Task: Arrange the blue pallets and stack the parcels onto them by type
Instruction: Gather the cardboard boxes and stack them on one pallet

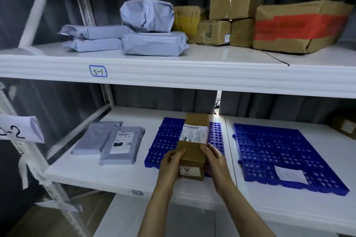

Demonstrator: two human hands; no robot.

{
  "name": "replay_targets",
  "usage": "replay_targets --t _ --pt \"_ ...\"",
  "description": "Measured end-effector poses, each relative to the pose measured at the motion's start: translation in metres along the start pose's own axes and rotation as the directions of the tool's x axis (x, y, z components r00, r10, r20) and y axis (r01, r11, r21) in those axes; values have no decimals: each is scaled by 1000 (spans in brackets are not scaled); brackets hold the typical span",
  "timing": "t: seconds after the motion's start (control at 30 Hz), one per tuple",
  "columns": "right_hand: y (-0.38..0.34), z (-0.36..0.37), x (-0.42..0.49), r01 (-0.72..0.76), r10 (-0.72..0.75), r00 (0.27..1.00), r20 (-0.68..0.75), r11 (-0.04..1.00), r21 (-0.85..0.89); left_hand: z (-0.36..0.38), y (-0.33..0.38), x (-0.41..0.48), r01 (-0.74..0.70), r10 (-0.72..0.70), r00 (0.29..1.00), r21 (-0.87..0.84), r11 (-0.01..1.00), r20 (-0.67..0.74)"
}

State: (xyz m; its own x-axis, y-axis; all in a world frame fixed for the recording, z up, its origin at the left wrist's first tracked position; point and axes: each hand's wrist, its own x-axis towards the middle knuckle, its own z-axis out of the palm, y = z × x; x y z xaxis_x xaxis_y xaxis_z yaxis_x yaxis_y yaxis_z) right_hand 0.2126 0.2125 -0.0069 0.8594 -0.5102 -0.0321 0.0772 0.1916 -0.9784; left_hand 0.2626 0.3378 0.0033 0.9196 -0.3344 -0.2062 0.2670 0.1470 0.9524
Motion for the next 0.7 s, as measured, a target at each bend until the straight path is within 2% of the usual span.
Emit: replay_targets --t 0.17,0.37,0.57,0.7 --pt "-5 -1 6 45 -47 993 -110 999 -23 23 -1 17 -21 20 998 16 1000 59" --pt "-12 -52 12 75 -95 959 -269 994 -85 82 -26 32 -63 45 986 108 992 158" --pt "-14 -107 18 45 -104 896 -432 988 -145 138 -43 35 28 -60 940 100 995 334" --pt "-13 -133 29 12 -91 887 -452 985 -174 160 -54 42 37 -92 918 148 988 386"
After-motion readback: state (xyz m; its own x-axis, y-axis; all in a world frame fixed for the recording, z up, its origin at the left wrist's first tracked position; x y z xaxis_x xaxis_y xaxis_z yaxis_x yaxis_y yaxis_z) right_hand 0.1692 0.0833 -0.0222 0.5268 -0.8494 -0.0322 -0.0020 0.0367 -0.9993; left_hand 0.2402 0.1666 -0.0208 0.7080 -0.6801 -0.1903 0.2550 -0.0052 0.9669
